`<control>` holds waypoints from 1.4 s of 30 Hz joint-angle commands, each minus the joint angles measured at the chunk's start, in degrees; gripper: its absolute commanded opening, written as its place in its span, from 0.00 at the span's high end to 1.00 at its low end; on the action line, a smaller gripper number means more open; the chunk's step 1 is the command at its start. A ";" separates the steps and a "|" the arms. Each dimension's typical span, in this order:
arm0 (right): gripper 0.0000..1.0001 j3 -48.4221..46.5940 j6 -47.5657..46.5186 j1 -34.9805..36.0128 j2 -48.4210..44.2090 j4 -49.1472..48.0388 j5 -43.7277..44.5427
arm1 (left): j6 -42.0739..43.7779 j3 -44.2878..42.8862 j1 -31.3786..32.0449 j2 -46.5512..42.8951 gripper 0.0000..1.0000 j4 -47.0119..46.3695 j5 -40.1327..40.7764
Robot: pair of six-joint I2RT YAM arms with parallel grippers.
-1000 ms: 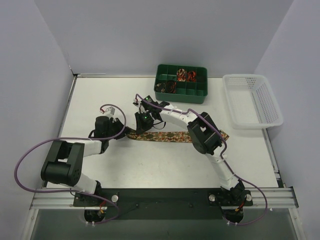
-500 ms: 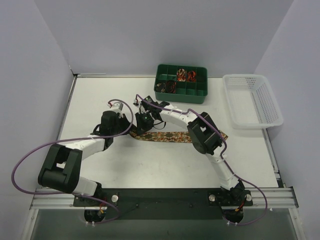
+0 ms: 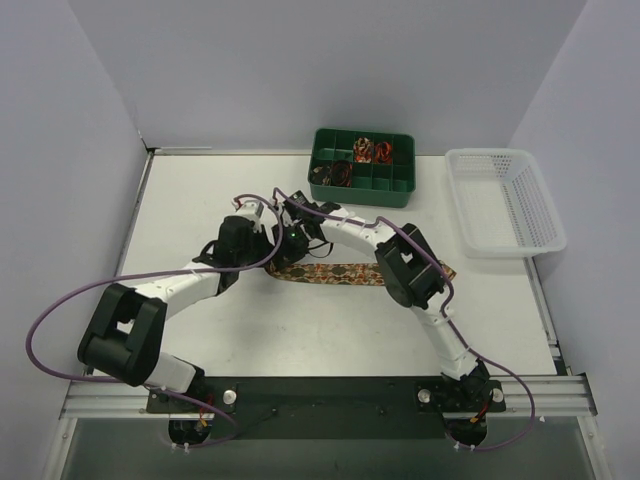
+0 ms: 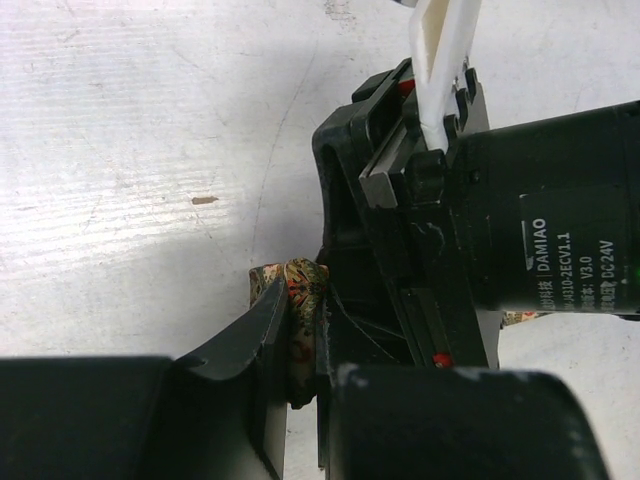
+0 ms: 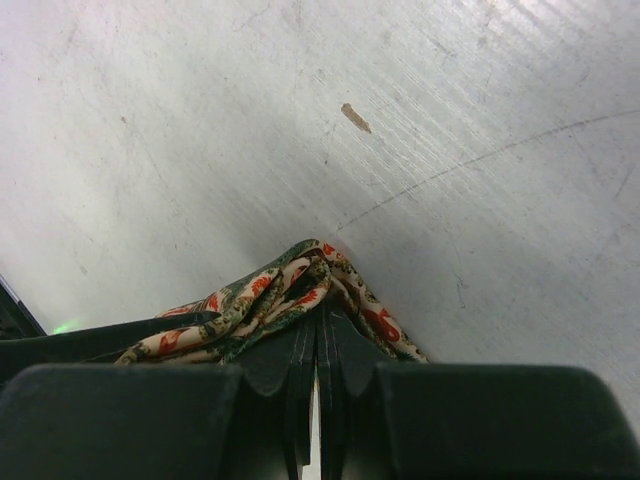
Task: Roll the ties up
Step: Roll the tie at the center of the board.
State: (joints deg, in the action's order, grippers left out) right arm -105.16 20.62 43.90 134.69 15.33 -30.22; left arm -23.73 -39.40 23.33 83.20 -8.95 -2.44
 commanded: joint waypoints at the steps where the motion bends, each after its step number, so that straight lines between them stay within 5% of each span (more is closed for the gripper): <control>1: 0.98 -0.83 1.00 -1.36 -1.27 0.58 -3.35 | 1.92 -3.84 0.93 0.74 1.00 2.44 3.48; 18: 0.98 7.87 0.03 -9.88 -14.11 -0.65 -1.78 | 5.62 -7.36 2.24 -1.02 1.00 17.12 17.02; 42: 0.98 15.69 -0.93 -15.51 -19.64 -1.09 -0.37 | 3.34 -17.20 16.82 11.02 1.00 29.51 39.79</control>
State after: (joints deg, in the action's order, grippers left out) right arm -90.45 20.51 28.88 119.68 13.91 -31.16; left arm -19.03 -53.32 37.43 92.38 17.23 31.94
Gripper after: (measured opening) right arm 0.033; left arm 0.184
